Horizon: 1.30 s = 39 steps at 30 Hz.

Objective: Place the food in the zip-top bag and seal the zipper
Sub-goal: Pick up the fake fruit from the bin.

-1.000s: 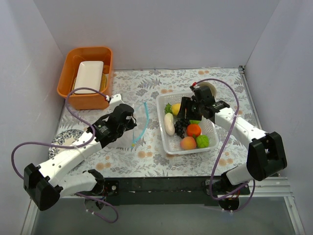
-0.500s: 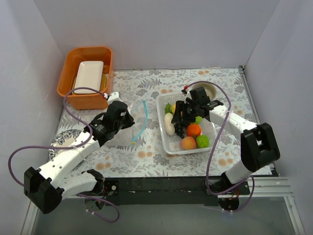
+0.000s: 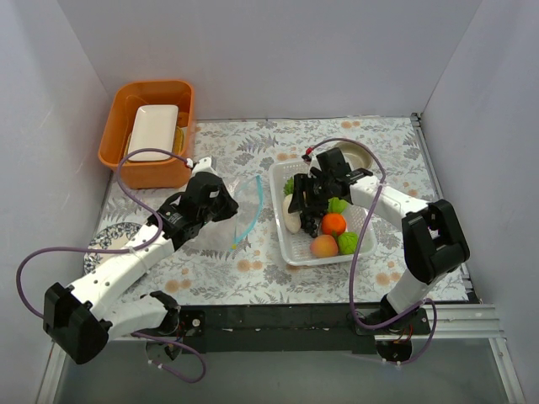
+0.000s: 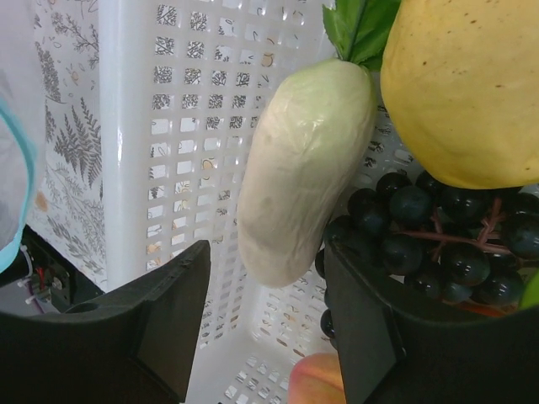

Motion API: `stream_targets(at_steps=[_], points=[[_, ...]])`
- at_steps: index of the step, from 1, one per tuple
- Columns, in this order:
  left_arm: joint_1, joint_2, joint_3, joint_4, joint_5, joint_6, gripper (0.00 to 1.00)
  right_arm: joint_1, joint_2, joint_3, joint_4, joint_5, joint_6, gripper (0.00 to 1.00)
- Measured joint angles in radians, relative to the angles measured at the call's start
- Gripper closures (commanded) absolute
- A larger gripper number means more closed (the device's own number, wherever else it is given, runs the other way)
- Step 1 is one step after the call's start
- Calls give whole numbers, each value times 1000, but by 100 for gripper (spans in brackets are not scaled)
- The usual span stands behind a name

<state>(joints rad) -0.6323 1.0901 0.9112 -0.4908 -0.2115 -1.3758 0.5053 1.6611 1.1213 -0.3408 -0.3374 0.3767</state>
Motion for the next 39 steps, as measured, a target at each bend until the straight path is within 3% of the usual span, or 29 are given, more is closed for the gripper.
stream_targets(at_steps=[11, 20, 30, 39], points=[[0, 5, 0, 6, 23, 1, 100, 7, 36, 33, -16, 36, -10, 37], [0, 18, 0, 6, 38, 5, 100, -2, -62, 33, -86, 222, -9, 37], [0, 36, 0, 7, 56, 18, 100, -12, -80, 10, -159, 305, 68, 28], [0, 51, 0, 6, 74, 32, 100, -13, 9, -7, -149, 282, 119, 26]])
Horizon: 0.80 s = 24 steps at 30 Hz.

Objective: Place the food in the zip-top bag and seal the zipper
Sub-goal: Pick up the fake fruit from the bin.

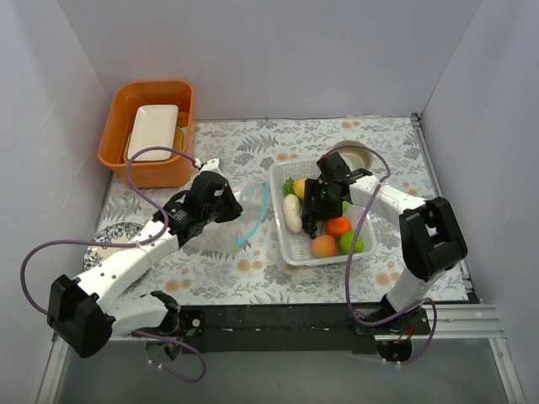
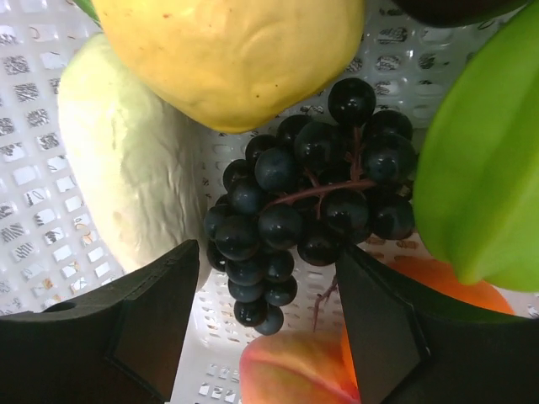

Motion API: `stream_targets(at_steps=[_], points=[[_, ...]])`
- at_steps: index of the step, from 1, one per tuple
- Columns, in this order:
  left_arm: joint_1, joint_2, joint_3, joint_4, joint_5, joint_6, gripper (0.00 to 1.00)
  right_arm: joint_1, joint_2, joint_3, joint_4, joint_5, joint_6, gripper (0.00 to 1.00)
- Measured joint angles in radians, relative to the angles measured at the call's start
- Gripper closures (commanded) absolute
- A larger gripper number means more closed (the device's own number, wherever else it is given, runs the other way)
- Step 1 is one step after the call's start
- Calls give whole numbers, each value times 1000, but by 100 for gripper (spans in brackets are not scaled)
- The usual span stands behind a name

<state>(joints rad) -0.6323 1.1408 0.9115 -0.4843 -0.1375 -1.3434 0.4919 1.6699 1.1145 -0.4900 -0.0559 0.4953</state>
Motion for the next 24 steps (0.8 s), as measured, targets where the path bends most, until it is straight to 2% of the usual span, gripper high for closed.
stream_targets(at_steps=[4, 8, 19, 24], points=[[0, 3, 0, 0, 11, 5, 100, 0, 48, 2, 0, -21, 9, 26], [0, 13, 2, 0, 19, 10, 100, 0, 92, 11, -2, -37, 15, 32], [2, 17, 6, 3, 44, -1, 100, -1, 97, 23, -8, -68, -2, 34], [2, -6, -35, 58, 55, -37, 100, -1, 94, 23, -8, -71, -4, 35]])
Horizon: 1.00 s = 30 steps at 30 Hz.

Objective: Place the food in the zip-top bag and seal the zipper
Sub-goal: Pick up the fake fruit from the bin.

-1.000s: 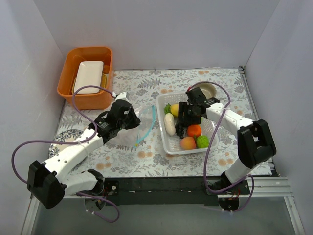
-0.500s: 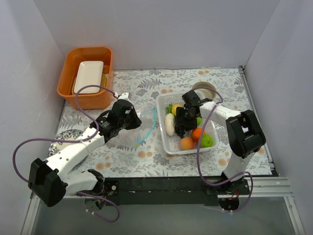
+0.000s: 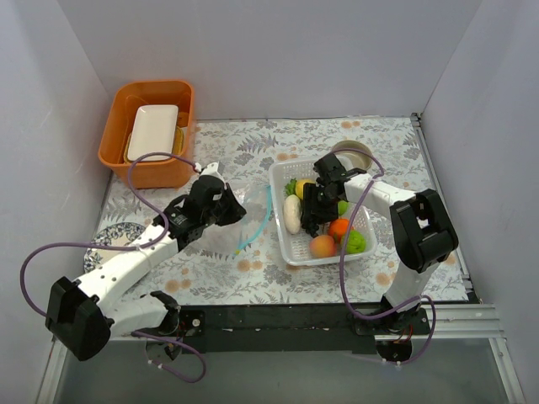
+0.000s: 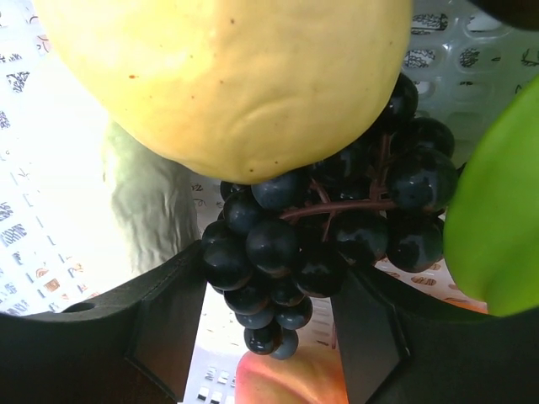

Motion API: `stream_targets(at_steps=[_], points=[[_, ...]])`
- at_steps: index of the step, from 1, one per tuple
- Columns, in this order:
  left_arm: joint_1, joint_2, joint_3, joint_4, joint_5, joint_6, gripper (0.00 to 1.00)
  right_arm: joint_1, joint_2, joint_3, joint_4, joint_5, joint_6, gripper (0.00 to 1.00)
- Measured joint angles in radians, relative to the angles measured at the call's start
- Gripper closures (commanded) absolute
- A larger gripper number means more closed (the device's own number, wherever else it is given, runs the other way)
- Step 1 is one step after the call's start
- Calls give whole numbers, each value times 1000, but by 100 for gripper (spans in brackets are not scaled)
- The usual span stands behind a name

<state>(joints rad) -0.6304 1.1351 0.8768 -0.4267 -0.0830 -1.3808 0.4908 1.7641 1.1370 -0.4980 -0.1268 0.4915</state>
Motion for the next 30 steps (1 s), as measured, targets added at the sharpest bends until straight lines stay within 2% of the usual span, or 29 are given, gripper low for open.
stream_targets(at_steps=[8, 12, 15, 18, 19, 22, 30], points=[[0, -86, -165, 40, 7, -81, 100, -1, 0, 27, -24, 43, -18, 34], [2, -97, -172, 40, 6, -84, 100, -9, -2, 53, -23, 57, -24, 36], [3, -80, -131, 37, 10, -66, 100, -11, -1, 51, -21, 57, -24, 50], [5, -44, -82, 53, 28, -58, 100, -11, 2, 36, -8, 47, -18, 69], [5, -38, -78, 63, 36, -58, 100, -11, 2, 26, 4, 42, -14, 78], [5, -30, -78, 68, 53, -56, 100, -12, -13, 1, 38, 33, 0, 90], [5, -29, -77, 68, 68, -37, 100, -12, -187, -106, 106, 20, 7, 91]])
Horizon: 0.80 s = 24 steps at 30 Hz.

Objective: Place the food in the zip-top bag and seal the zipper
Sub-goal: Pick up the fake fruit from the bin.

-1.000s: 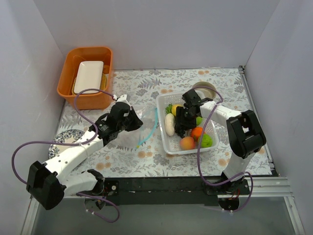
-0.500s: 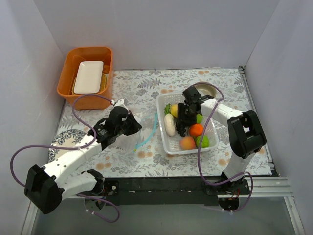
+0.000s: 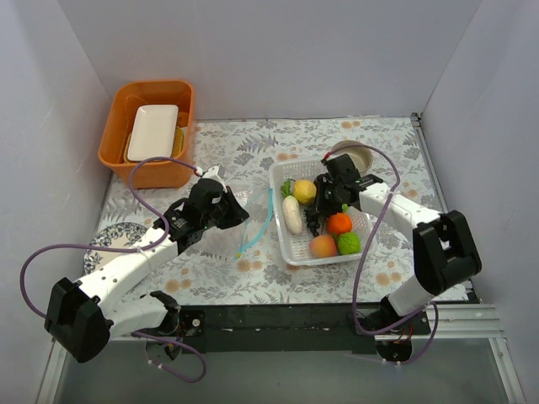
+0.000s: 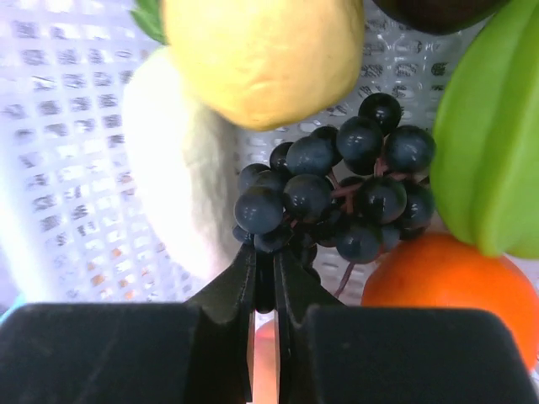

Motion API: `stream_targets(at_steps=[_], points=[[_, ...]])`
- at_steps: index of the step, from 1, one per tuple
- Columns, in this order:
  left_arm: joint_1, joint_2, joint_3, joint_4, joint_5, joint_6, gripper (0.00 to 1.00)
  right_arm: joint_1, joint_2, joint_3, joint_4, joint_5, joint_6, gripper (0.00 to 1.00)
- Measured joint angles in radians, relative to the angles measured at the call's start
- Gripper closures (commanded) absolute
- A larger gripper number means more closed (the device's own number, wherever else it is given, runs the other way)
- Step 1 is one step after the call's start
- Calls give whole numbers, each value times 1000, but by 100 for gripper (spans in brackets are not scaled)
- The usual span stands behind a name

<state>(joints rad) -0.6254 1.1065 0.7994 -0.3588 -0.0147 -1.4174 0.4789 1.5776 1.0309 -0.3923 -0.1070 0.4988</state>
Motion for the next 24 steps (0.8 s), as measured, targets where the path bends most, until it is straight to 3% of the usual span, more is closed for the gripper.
stream_targets(at_steps=[7, 24], points=[[0, -2, 0, -3, 0, 6, 100, 0, -157, -2, 16, -9, 0, 90], [0, -3, 0, -6, 20, -19, 100, 124, -290, -12, 202, -176, 135, 88]])
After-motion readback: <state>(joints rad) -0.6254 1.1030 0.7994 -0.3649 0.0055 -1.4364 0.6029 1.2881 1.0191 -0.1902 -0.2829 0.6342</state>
